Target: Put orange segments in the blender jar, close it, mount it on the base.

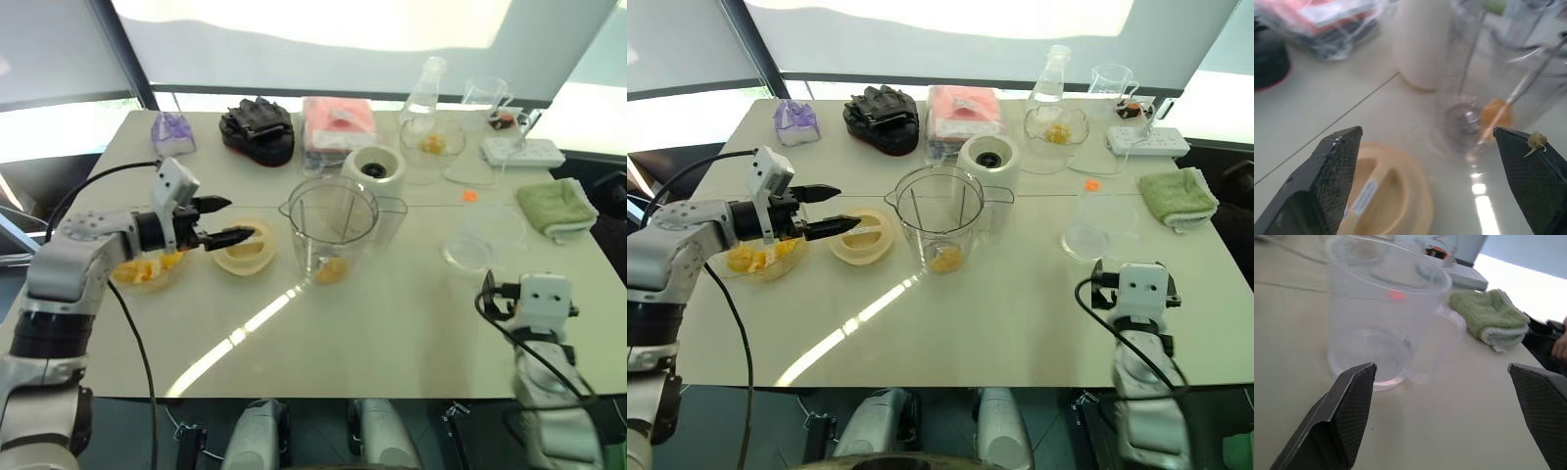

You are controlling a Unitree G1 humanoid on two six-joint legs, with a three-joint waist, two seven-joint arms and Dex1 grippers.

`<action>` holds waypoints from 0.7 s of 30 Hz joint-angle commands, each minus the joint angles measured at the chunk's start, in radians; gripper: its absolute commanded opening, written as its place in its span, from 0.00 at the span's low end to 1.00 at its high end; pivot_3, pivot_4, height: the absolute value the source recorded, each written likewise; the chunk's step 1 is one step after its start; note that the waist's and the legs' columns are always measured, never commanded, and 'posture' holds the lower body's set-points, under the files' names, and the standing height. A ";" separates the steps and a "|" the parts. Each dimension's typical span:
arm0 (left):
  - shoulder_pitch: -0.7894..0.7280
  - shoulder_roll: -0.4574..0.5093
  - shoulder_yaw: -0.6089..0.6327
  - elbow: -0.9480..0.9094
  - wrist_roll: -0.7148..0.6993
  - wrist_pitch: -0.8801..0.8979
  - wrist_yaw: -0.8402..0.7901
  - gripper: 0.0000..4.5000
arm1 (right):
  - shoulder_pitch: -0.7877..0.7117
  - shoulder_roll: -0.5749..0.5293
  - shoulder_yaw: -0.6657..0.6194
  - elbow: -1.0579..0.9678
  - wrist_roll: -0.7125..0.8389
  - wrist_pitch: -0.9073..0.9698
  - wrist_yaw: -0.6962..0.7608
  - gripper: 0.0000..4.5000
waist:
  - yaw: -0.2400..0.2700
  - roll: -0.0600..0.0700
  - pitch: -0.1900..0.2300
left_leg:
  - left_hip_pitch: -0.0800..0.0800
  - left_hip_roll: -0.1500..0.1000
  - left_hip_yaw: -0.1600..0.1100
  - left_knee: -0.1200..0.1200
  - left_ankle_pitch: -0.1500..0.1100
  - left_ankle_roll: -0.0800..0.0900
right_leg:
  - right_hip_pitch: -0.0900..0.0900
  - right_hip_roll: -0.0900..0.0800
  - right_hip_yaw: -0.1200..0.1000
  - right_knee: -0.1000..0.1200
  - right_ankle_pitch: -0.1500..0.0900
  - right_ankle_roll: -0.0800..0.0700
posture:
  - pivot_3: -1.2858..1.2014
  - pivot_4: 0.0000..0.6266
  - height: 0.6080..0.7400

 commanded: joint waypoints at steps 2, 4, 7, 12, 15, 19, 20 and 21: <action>-0.090 0.025 -0.122 0.257 0.210 -0.289 -0.097 1.00 | 0.173 -0.157 -0.259 -0.198 0.258 0.102 0.331 0.99 | 0.005 -0.004 -0.002 | 0.001 0.000 -0.001 0.000 0.000 0.000 | 0.002 0.000 -0.001 -0.001 0.000 -0.001 | 0.52 0.24 1.00; -0.193 -0.015 -0.176 0.436 0.282 -0.418 -0.141 1.00 | 0.180 -0.210 -0.401 -0.227 0.382 0.155 0.406 0.99 | 0.011 -0.008 -0.001 | 0.001 0.001 -0.001 0.000 0.000 0.000 | 0.002 0.000 -0.001 -0.001 0.000 -0.001 | 0.52 0.24 1.00; -0.330 -0.075 -0.220 0.663 0.354 -0.556 -0.191 1.00 | 0.137 -0.251 -0.508 -0.254 0.524 0.231 0.434 0.99 | 0.021 -0.017 -0.001 | 0.000 0.001 -0.001 0.002 0.000 0.001 | 0.003 0.000 -0.002 -0.002 0.001 -0.003 | 0.52 0.24 1.00; -0.528 -0.162 -0.315 0.985 0.516 -0.734 -0.225 1.00 | 0.115 -0.326 -0.624 -0.349 0.877 0.414 0.427 0.99 | 0.029 -0.021 -0.001 | -0.001 0.005 -0.001 0.001 -0.002 0.003 | 0.002 0.002 -0.004 -0.004 0.001 -0.004 | 0.52 0.24 1.00; -0.596 -0.200 -0.354 1.104 0.600 -0.787 -0.198 1.00 | 0.113 -0.375 -0.688 -0.374 1.109 0.456 0.385 0.99 | 0.029 -0.021 -0.001 | -0.003 0.005 -0.001 0.000 -0.004 0.007 | 0.001 0.002 -0.005 -0.005 0.001 -0.003 | 0.52 0.24 1.00; -0.643 -0.245 -0.343 1.179 0.632 -0.782 -0.213 1.00 | 0.129 -0.418 -0.732 -0.416 1.319 0.443 0.307 0.99 | 0.029 -0.022 -0.001 | -0.008 0.007 -0.001 0.001 -0.005 0.008 | 0.001 0.002 -0.005 -0.013 0.003 -0.001 | 0.52 0.24 1.00; -0.650 -0.254 -0.336 1.190 0.632 -0.772 -0.222 1.00 | 0.133 -0.425 -0.733 -0.431 1.358 0.431 0.280 0.99 | 0.029 -0.022 -0.002 | -0.009 0.007 -0.001 0.001 -0.005 0.008 | 0.001 0.002 -0.006 -0.014 0.004 0.001 | 0.52 0.24 1.00; -0.652 -0.262 -0.337 1.199 0.640 -0.765 -0.215 1.00 | 0.133 -0.432 -0.730 -0.446 1.389 0.418 0.253 0.99 | 0.029 -0.022 -0.002 | -0.010 0.007 -0.001 0.001 -0.005 0.008 | 0.000 0.001 -0.006 -0.015 0.004 0.001 | 0.52 0.24 1.00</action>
